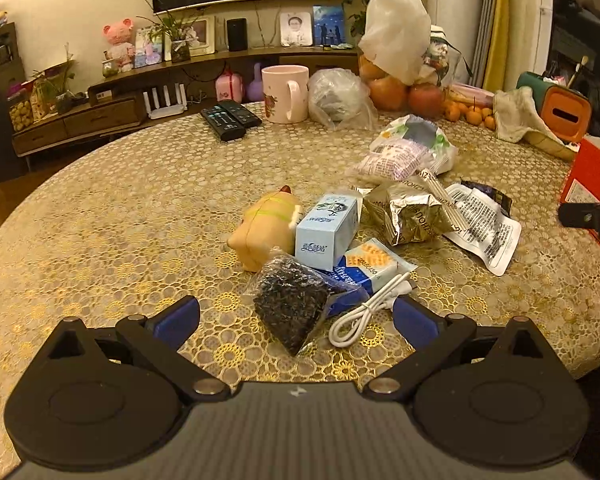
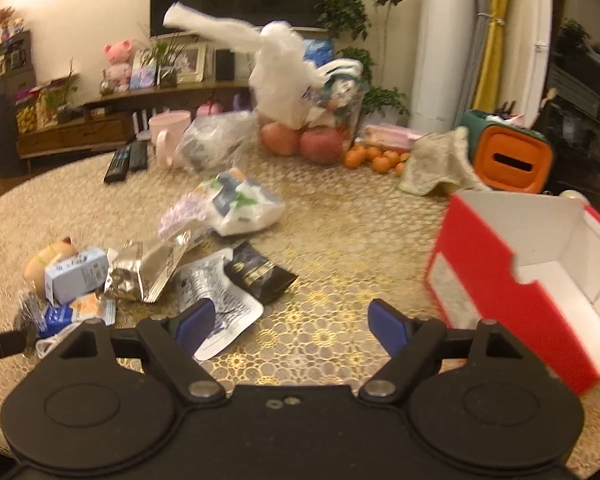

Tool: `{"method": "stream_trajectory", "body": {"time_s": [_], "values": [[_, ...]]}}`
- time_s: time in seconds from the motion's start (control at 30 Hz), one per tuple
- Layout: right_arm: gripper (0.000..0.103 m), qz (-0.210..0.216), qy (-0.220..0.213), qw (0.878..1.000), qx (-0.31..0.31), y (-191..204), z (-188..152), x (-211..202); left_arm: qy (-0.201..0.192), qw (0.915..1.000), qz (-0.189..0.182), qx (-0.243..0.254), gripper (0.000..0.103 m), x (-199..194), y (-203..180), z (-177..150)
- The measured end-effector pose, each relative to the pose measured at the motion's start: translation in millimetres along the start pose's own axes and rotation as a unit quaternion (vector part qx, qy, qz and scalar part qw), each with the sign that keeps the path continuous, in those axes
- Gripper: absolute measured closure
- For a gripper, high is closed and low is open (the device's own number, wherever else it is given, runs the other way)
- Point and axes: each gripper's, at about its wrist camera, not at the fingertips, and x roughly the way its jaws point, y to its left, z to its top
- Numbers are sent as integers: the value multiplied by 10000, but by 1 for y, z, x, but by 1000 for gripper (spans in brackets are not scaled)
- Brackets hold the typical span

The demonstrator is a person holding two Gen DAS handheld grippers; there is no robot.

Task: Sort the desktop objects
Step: 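Move both tools toward the pile of packets on the table, then grasp the black tea-leaf bag with left tool while right tool grasps silver sachet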

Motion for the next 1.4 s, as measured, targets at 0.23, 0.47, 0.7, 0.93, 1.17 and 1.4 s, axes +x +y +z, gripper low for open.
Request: {"method": "stream_trajectory", "body": {"time_s": [0.23,0.47,0.7,0.93,1.17,1.4], "values": [[21,151,144,9994,-287,18,0,31,-28,10000,-48,83,3,15,0,1],[21,333,119,9960,-819,42,3,49,-15,10000,-88,15,5,24,6,1],[21,453,233,9918,-1172,53,6,69,23,9998,-199,-68,11,33,9,1],[22,564,433,9857,-1530,61,-1,86,84,9994,-245,-211,12,42,14,0],[36,574,402,9827,-1712,65,-1,87,105,9979,-493,-408,26,45,19,1],[42,660,428,9819,-1726,63,-1,84,118,9968,-622,-487,51,43,22,1]]}}
